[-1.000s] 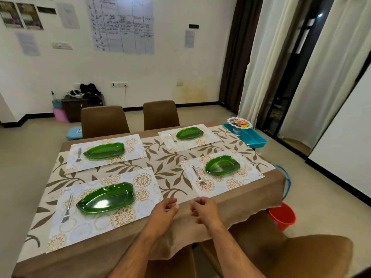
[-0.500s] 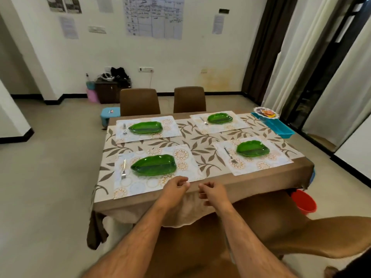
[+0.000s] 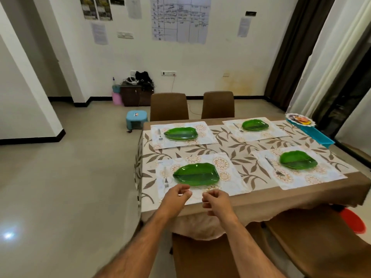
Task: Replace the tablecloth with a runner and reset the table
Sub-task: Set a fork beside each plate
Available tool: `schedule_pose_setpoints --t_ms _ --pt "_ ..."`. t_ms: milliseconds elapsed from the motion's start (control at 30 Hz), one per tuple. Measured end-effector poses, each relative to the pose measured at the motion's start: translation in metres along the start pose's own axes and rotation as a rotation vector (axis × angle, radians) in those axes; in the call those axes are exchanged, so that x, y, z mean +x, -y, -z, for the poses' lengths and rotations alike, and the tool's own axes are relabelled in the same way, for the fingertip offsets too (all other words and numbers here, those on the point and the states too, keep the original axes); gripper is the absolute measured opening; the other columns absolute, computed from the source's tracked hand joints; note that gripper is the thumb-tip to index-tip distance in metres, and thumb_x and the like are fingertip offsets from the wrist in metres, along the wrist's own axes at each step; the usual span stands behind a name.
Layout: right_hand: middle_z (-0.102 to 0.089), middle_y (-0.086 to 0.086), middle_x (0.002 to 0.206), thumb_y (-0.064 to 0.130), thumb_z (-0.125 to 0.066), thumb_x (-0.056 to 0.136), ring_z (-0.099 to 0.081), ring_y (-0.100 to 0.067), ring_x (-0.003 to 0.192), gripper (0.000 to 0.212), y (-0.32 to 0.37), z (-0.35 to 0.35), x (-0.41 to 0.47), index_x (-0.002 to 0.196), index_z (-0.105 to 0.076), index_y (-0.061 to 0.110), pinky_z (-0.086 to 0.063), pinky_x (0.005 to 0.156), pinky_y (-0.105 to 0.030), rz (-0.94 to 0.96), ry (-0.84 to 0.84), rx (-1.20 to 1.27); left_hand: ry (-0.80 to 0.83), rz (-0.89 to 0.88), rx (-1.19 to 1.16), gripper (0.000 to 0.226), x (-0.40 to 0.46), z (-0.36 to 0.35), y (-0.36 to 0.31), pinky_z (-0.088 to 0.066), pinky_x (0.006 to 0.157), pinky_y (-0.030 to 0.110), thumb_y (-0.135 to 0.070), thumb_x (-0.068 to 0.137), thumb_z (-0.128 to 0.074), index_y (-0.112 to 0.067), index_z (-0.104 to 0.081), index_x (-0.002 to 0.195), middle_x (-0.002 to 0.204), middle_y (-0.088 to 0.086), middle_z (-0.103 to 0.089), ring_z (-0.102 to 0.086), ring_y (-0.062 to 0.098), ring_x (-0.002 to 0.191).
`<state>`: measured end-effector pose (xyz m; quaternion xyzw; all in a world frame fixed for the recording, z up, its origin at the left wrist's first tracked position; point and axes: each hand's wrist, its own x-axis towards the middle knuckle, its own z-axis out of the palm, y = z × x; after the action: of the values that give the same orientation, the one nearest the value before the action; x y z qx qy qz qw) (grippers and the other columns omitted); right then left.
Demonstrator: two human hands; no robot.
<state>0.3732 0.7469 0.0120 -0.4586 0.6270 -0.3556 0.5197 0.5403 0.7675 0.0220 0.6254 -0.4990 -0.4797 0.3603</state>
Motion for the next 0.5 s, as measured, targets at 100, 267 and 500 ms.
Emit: schedule_pose_setpoints --t_ms 100,267,500 --pt "-0.071 -0.008 0.082 0.021 -0.066 0.091 -0.069 -0.017 0.07 0.017 0.018 -0.073 0.019 0.093 -0.066 0.005 -0.048 0.057 -0.03 0.006 -0.013 0.047 0.0 -0.004 -0.004 0.031 0.023 0.071 0.017 -0.055 0.091 0.04 -0.028 0.096 -0.06 -0.021 -0.059 0.126 0.119 0.002 -0.062 -0.06 0.016 0.108" --pt "-0.069 -0.008 0.077 0.016 -0.067 0.09 -0.067 -0.019 0.067 0.009 0.057 -0.206 0.039 0.085 -0.065 0.009 -0.048 0.051 -0.027 -0.016 -0.025 0.139 0.019 -0.002 -0.003 0.031 0.056 0.202 0.03 -0.054 0.094 0.04 -0.025 0.095 -0.06 -0.02 -0.06 0.126 0.117 0.002 -0.065 -0.063 0.016 0.107" --pt "-0.068 -0.013 0.076 0.014 -0.066 0.09 -0.063 -0.021 0.064 0.009 0.093 -0.319 0.086 0.082 -0.066 0.009 -0.047 0.052 -0.029 -0.032 -0.047 0.105 0.021 0.048 -0.01 0.029 0.11 0.32 0.06 -0.051 0.085 0.027 -0.023 0.096 -0.059 -0.017 -0.06 0.125 0.116 0.003 -0.065 -0.062 0.014 0.104"
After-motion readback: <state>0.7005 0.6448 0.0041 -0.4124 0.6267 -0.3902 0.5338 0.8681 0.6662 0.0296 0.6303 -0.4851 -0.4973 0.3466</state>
